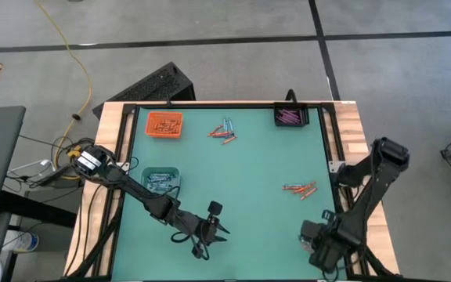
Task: Sort crayons
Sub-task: Put the blue crayon into the blue bin
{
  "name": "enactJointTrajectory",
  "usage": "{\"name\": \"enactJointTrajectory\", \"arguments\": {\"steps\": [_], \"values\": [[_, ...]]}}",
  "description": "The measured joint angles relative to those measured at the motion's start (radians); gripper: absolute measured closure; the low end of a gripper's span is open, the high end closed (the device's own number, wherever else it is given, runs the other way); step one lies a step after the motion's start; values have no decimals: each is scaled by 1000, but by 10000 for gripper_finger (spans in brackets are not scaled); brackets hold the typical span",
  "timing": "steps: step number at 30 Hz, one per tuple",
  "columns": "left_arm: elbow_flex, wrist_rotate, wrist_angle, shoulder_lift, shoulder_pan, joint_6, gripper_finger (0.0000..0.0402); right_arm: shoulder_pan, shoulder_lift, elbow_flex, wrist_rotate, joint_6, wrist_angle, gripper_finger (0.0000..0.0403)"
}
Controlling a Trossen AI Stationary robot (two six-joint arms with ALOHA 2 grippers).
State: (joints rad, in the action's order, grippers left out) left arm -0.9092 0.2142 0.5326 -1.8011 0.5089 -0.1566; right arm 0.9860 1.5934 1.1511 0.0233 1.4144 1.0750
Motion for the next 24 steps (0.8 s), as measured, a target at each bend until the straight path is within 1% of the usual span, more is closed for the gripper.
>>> {"name": "enactJointTrajectory", "arguments": {"steps": [6,12,14,17,24], "values": [[0,0,14,0,0,2,302,54,64,0,5,74,-19,281],[0,1,19,0,0,20,302,88,64,0,-9,153,-20,281],[0,1,24,0,0,20,302,97,69,1,-36,162,-23,281],[0,1,35,0,0,20,302,98,92,1,-78,152,-21,281],[0,1,42,0,0,19,302,69,162,1,-98,73,-11,281]]}}
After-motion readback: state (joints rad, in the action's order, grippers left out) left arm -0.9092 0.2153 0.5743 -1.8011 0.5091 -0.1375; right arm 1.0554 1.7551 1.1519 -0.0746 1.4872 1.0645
